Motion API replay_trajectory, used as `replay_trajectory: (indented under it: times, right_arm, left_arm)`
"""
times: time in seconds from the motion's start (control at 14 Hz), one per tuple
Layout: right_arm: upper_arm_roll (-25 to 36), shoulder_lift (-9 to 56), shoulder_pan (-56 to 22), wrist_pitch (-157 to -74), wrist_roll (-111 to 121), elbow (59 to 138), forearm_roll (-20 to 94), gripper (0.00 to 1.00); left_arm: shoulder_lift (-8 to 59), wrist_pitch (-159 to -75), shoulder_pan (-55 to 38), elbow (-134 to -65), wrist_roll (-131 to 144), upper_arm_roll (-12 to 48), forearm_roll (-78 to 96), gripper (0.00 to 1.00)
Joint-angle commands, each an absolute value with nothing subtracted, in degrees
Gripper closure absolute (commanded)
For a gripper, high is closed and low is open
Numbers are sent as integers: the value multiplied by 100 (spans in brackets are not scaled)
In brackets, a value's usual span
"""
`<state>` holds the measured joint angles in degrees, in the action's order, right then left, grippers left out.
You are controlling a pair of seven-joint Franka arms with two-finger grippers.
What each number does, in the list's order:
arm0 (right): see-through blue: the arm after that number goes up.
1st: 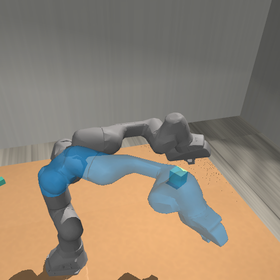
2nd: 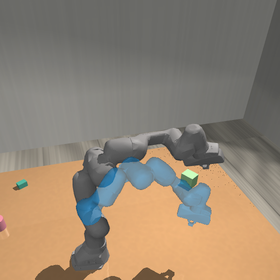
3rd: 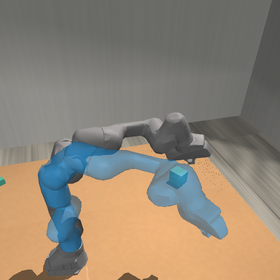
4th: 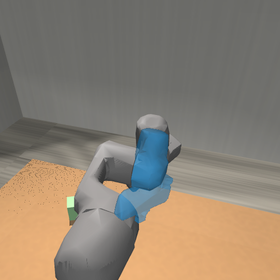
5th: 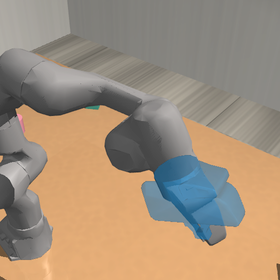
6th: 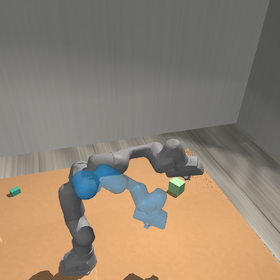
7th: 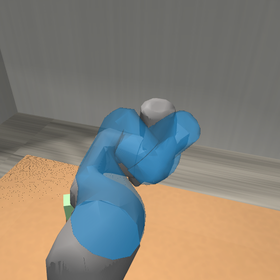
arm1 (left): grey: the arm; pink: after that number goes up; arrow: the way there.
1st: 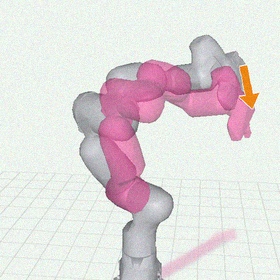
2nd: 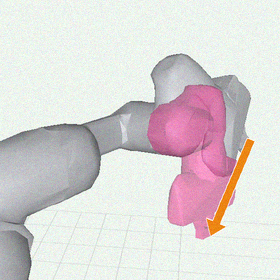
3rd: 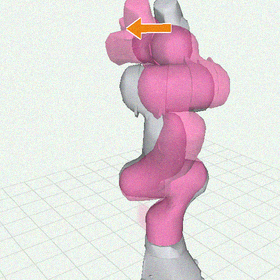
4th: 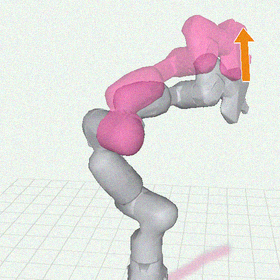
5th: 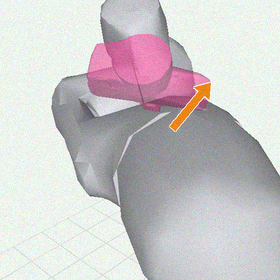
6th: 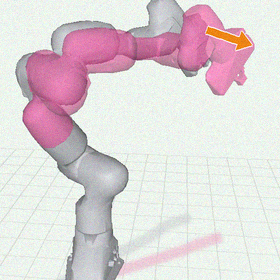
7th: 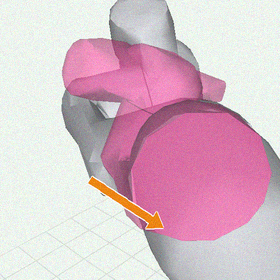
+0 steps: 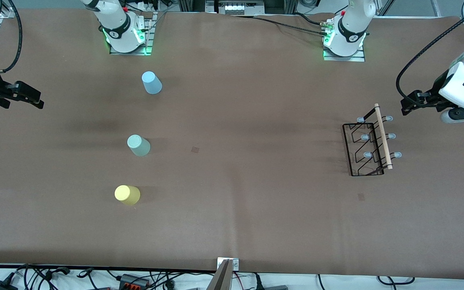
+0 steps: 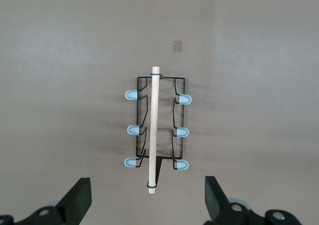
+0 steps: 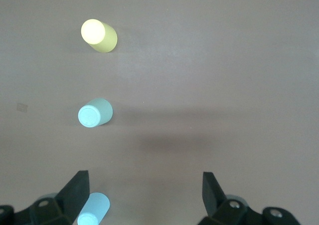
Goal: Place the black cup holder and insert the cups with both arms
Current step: 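Reach the left gripper to the holder handle while the right gripper moves out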
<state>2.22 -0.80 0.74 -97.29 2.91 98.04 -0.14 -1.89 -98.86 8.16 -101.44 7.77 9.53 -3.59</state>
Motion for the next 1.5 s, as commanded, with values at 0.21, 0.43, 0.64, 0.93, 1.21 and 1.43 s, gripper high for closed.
replay_trajectory:
  times: [0.21,0.43,0.64,0.93,1.21,1.43]
  right_arm:
    - [158,-167,132,-9650,325,9809,9,0]
    - [150,-123,132,-9659,316,9809,9,0]
    - [141,-35,97,-9703,281,9817,9,0]
    - [141,306,-166,-9651,281,9809,-9,0]
    - [132,1150,-395,-9817,246,9835,148,0]
    - [132,1633,-544,-10177,-157,9888,570,0]
  left_arm:
    - [-159,-9870,870,-10099,791,1011,-387,0]
    - [113,-9870,835,-10160,817,1011,-387,0]
    - [667,-10395,1019,-10378,809,984,-387,0]
    - [492,-11934,1046,-11775,809,1020,-457,0]
    - [492,-12533,1046,-12357,756,1020,-475,4]
    - [510,-12577,1046,-12471,721,1020,-475,22]
